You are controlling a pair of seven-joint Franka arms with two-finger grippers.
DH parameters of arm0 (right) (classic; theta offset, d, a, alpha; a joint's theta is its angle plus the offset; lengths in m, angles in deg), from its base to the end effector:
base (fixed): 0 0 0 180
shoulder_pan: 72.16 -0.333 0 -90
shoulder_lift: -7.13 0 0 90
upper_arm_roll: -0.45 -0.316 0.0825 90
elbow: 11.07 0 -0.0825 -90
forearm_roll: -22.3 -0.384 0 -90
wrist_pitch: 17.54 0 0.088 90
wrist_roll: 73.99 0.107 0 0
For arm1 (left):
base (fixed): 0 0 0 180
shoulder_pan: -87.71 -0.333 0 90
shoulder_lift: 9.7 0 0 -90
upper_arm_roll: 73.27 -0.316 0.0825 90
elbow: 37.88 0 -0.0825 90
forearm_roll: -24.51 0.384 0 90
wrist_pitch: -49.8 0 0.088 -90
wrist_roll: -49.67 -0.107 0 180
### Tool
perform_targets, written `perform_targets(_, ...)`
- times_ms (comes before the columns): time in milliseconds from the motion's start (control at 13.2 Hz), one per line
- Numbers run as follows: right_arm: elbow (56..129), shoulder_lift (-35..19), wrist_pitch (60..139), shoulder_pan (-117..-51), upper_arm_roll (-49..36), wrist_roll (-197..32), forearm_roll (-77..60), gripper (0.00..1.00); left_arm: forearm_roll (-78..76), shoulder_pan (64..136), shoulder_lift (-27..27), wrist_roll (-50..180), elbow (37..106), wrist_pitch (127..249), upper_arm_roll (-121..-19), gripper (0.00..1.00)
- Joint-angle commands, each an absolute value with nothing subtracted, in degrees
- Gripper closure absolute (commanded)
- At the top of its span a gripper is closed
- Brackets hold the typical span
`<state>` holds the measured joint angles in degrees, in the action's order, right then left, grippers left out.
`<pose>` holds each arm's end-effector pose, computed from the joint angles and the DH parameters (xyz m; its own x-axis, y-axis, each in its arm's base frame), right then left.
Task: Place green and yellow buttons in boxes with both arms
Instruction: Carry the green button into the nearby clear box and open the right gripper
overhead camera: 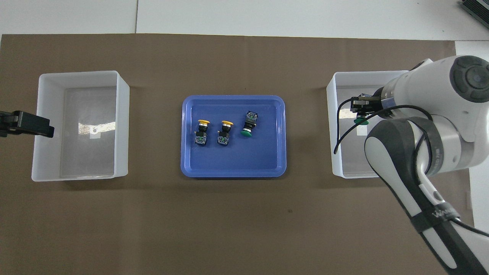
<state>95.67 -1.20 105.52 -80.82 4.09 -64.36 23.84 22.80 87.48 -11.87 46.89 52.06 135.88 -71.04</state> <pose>0.6098 0.0540 0.4522 0.9877 -0.0646 0.1426 -0.0667 -0.9977 0.0098 0.5353 -0.0225 0.6398 0.9960 -0.0853 -0.0281 -0.0844 -0.9960 0.0297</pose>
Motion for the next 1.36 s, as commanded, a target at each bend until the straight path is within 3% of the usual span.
perform_targets(0, 98.0, -3.2, 110.7, -77.4, 3.2, -69.7, 24.2, 1.0, 22.6, 87.1, -12.6, 46.2, 53.3, 137.0, -70.9, 0.0)
perform_targets(530, 103.9, -8.0, 121.7, -74.7, 3.2, -71.6, 24.1, 1.0, 22.7, 87.1, -12.6, 46.2, 53.3, 136.9, -70.9, 0.0)
perform_targets(606, 104.0, -8.1, 121.9, -74.6, 3.2, -71.5, 24.1, 0.67, 22.6, 87.1, -12.6, 46.2, 53.3, 137.0, -70.9, 0.0)
perform_targets(681, 103.9, -8.1, 121.8, -74.6, 3.2, -71.5, 24.1, 0.18, 22.6, 87.1, -12.6, 46.2, 53.3, 137.0, -70.9, 0.0)
perform_targets(757, 103.6, -8.2, 121.4, -74.6, 3.2, -71.3, 24.1, 0.0, 22.6, 87.1, -12.6, 46.2, 53.3, 137.0, -70.9, 0.0)
perform_targets(984, 102.8, -6.5, 119.9, -75.2, 3.2, -71.1, 24.1, 0.0, 22.6, 87.1, -12.6, 46.2, 53.3, 137.0, -70.9, 0.0)
perform_targets(1287, 92.3, -5.3, 106.5, -79.7, 2.6, -65.6, 24.1, 0.0, 22.6, 87.1, -12.6, 46.2, 53.3, 137.0, -70.9, 0.0)
